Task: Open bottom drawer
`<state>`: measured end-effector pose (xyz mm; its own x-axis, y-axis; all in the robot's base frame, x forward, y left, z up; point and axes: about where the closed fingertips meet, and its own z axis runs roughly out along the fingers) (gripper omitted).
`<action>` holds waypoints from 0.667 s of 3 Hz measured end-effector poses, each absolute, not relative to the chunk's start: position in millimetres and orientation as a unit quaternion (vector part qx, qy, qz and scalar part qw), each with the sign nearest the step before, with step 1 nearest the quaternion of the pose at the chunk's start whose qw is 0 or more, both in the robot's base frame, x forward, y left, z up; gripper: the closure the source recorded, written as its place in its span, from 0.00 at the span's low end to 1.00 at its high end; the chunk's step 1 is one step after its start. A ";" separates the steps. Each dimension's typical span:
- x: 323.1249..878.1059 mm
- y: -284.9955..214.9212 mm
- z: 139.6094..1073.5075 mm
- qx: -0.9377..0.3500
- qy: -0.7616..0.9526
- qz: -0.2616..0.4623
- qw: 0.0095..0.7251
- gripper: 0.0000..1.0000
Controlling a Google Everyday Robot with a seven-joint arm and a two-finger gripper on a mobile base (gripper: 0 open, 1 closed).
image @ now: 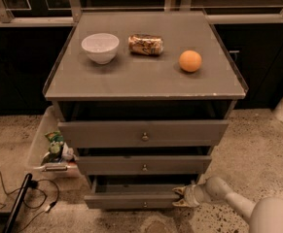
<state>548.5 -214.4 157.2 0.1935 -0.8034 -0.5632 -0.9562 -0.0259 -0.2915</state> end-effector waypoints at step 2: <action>536.1 -215.7 158.7 -0.707 0.622 0.122 0.312 0.58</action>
Offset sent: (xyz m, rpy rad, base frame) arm -0.0125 -0.0014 0.0016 -0.0024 0.0015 0.0041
